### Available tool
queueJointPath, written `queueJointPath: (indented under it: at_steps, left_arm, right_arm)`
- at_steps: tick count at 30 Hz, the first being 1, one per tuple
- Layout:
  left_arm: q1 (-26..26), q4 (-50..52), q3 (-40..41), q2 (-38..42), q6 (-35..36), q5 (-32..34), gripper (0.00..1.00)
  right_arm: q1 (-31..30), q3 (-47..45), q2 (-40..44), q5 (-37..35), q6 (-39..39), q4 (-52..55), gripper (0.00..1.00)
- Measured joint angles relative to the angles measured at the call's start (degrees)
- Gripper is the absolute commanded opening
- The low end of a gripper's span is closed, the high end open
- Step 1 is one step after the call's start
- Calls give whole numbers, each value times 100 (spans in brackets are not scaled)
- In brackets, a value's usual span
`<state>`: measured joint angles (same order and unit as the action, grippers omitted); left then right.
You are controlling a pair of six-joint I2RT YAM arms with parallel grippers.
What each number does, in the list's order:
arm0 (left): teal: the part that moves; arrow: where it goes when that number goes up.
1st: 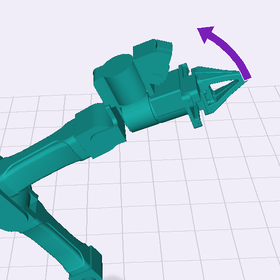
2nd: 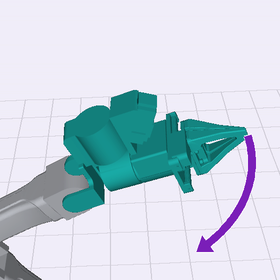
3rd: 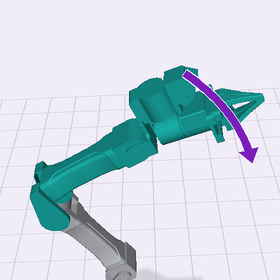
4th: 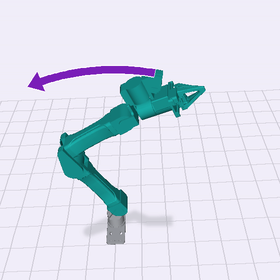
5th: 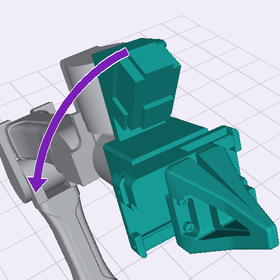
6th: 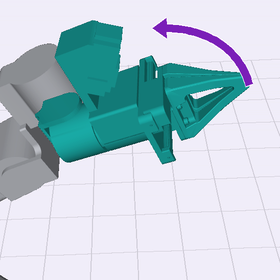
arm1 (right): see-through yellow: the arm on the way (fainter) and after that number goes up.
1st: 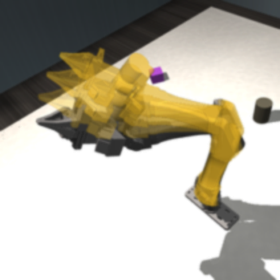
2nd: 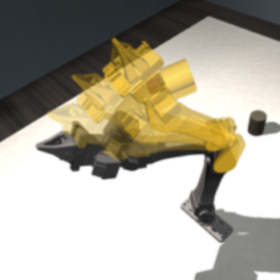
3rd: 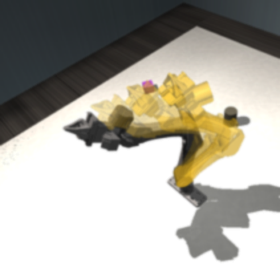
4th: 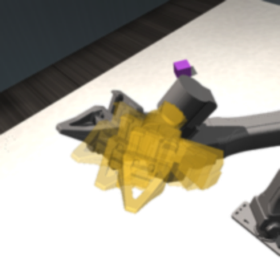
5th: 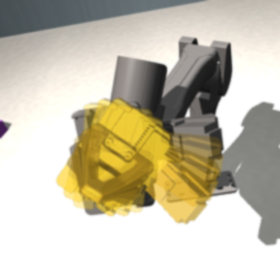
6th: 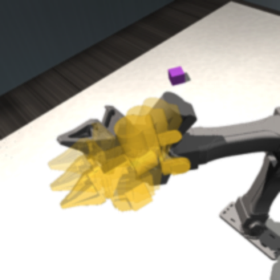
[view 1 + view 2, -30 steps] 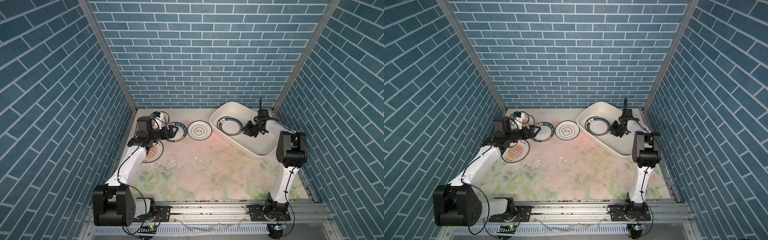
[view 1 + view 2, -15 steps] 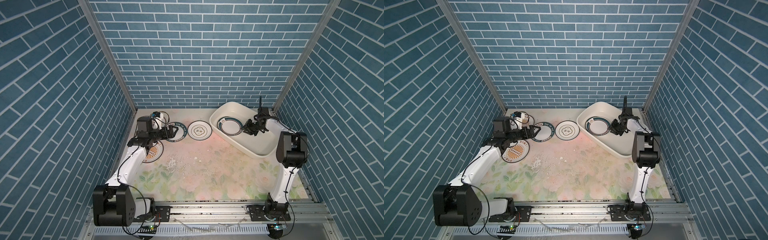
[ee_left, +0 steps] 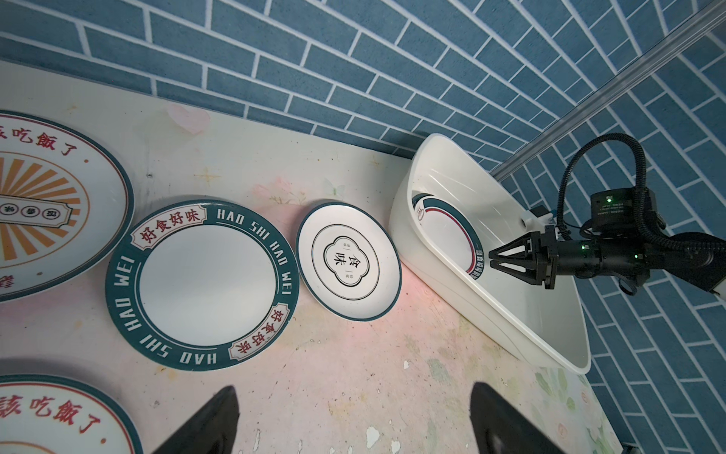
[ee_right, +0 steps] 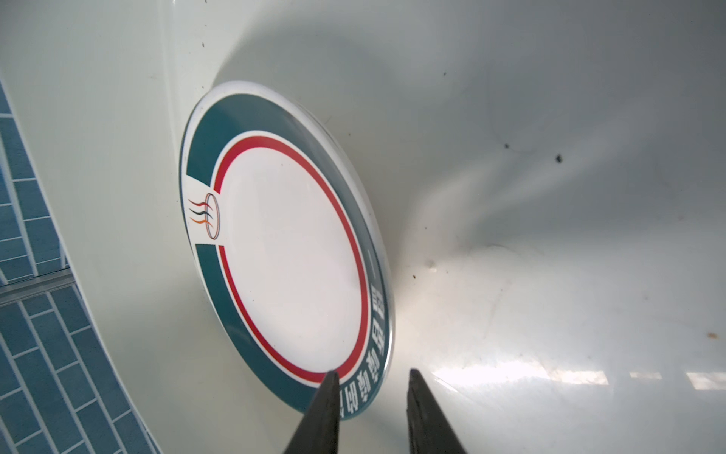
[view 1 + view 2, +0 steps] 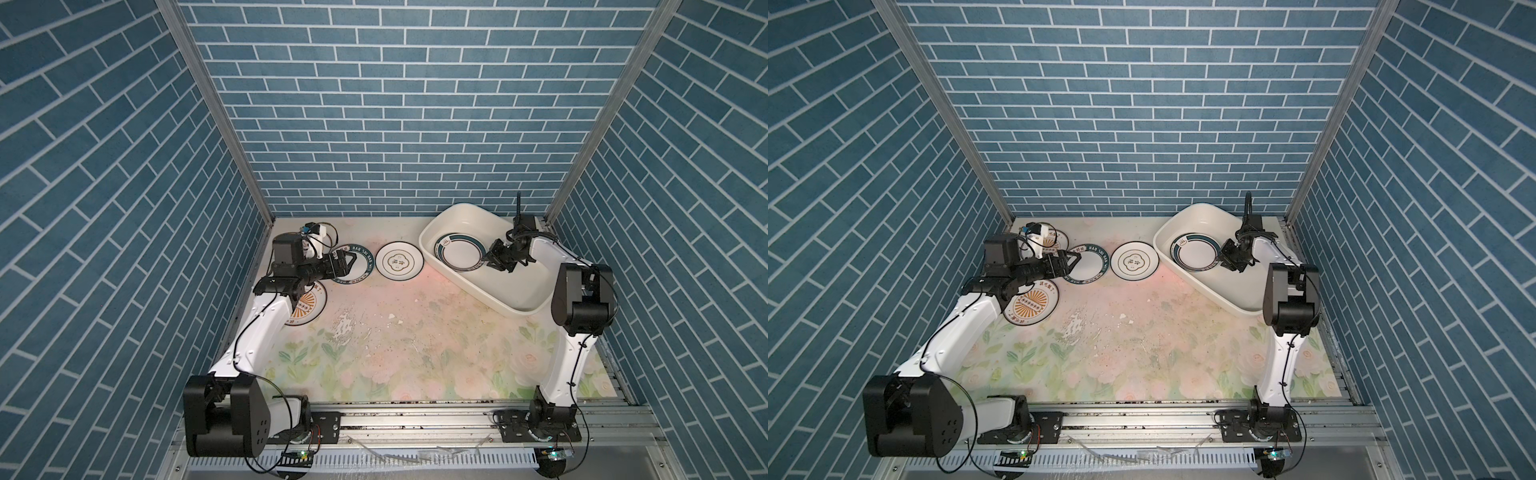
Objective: Place the plates into the plastic bin on the countertop
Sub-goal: Move the plate to the plastic bin.
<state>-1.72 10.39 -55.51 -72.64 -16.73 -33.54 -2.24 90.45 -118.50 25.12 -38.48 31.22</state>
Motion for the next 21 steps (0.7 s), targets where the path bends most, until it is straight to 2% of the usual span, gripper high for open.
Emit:
queueJointPath:
  at_steps: [21]
  left_arm:
    - [0, 0, 0, 0, 2, 2, 94]
  right_arm:
    - [-177, 415, -428, 142, -11, -13, 31]
